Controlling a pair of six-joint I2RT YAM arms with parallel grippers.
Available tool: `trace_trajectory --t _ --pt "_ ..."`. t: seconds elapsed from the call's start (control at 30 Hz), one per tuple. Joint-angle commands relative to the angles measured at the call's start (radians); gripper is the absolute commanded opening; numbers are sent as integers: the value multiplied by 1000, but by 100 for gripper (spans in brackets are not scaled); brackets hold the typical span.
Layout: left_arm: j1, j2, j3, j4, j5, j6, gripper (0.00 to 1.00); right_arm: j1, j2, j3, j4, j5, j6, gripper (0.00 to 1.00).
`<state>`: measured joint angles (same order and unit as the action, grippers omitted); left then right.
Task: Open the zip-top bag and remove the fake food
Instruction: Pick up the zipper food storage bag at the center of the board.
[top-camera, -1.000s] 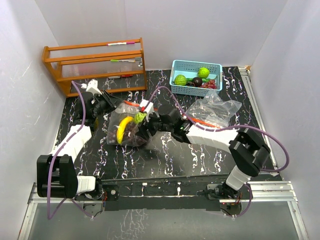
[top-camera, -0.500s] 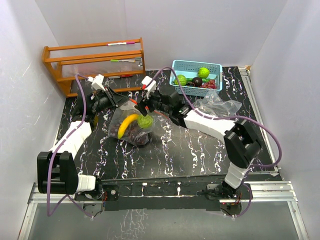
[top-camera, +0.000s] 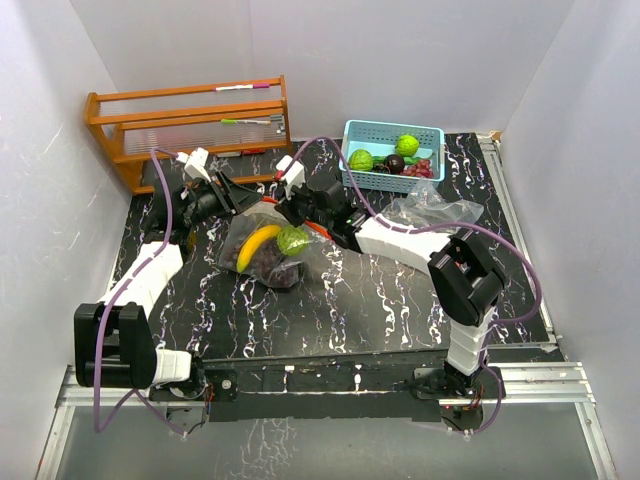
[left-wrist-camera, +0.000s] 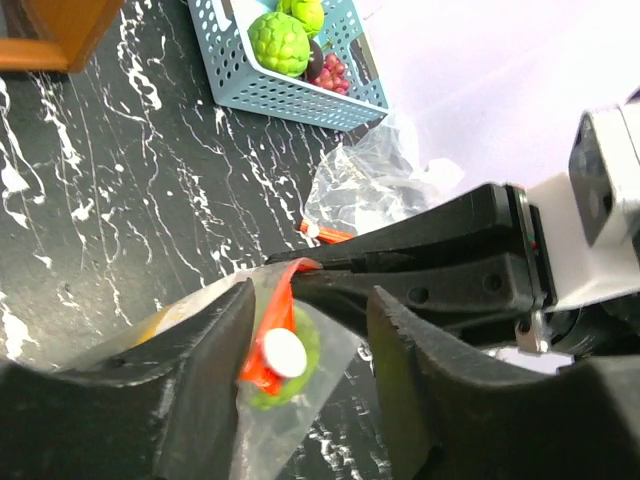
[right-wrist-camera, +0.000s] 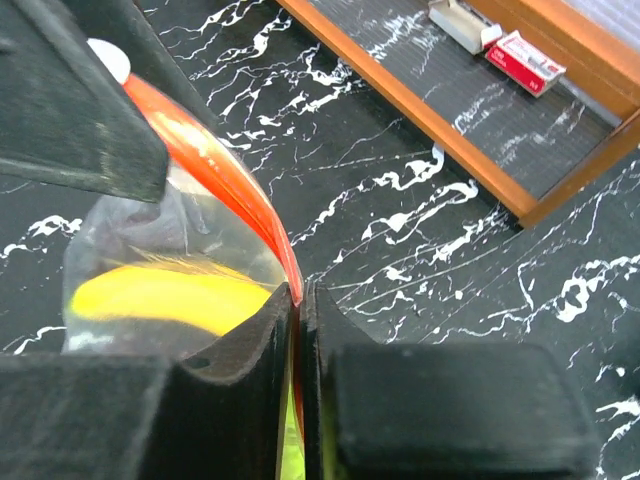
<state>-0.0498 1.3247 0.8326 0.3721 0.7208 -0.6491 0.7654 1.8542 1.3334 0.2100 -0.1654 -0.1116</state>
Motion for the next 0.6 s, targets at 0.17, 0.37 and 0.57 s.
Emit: trace_trajectory --t 0.17,0.37,0.57 --pt "-3 -52 -16 144 -8 -29 64 -121 -102 7 11 -182 201 8" --pt "-3 -63 -76 226 -31 -52 63 -201 -151 -36 50 -346 301 8" --pt "-3 -66 -129 283 -103 -32 52 -234 -144 -58 119 -485 371 8"
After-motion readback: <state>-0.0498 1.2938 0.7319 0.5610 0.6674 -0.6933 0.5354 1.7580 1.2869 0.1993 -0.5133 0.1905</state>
